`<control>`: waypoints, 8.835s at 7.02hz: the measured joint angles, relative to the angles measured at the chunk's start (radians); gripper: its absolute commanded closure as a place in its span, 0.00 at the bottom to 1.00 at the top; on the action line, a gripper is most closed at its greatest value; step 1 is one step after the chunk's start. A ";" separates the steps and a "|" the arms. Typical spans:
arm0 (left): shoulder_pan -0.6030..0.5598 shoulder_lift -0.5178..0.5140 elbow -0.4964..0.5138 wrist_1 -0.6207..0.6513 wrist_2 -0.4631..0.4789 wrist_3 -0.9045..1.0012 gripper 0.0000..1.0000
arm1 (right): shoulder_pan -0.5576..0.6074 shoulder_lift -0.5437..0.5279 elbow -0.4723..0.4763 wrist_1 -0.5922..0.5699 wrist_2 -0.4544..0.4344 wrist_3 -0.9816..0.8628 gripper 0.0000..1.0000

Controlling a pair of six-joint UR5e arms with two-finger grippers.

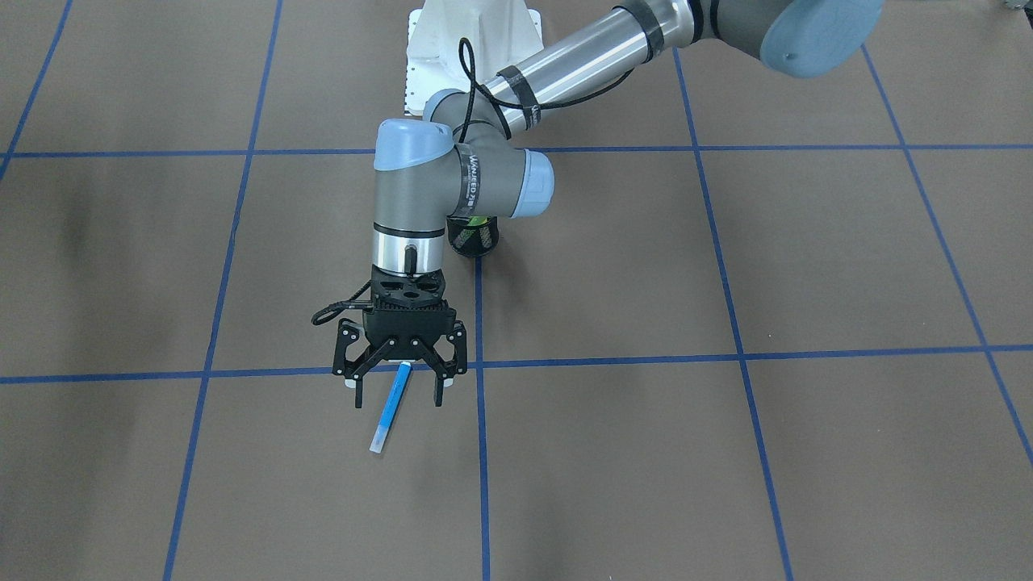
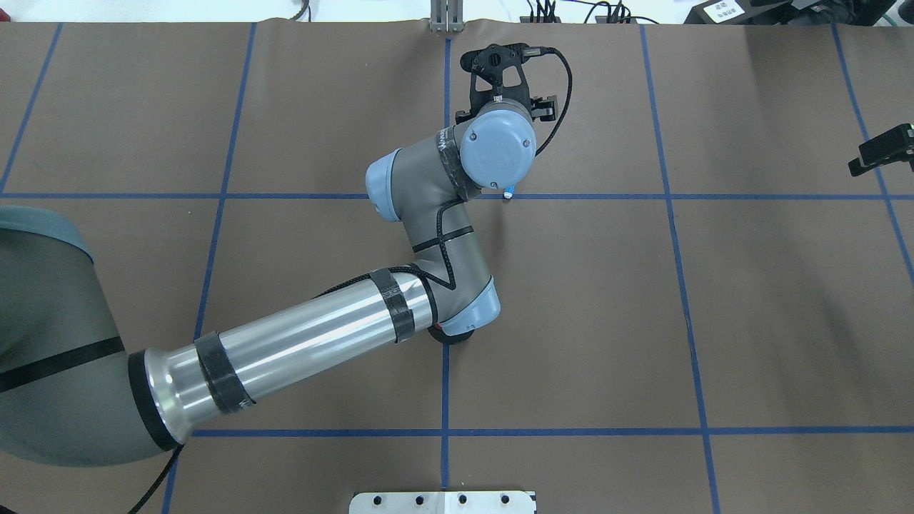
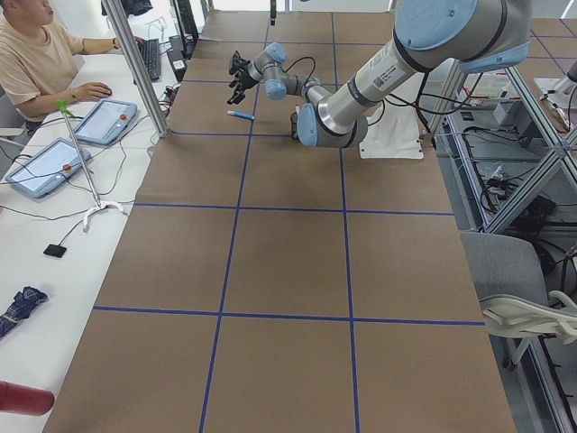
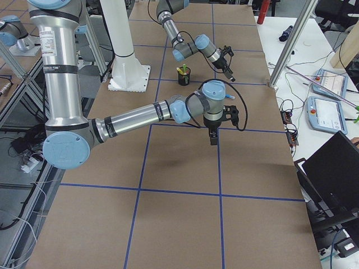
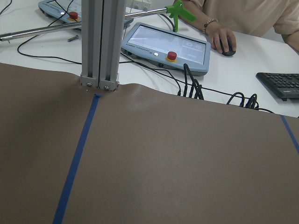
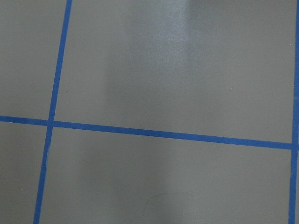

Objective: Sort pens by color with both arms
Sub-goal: 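Place the blue marker on the table farther from the robot, withdraw left gripper, then move the right gripper over the cup and grasp the red-capped marker, then lift the red-capped marker out of the cup with the right gripper, then lower the red-capped marker beside the blue marker and release it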

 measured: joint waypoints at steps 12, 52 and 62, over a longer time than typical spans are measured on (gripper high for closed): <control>-0.387 0.703 -1.001 0.704 -0.872 0.677 0.02 | -0.295 0.159 0.156 0.053 -0.082 0.658 0.00; -0.577 0.944 -1.063 0.670 -1.106 0.832 0.01 | -0.803 0.733 -0.216 -0.034 -1.306 1.178 1.00; -0.574 0.939 -1.056 0.670 -1.108 0.827 0.01 | -0.747 0.988 -0.823 0.172 -1.444 1.043 0.83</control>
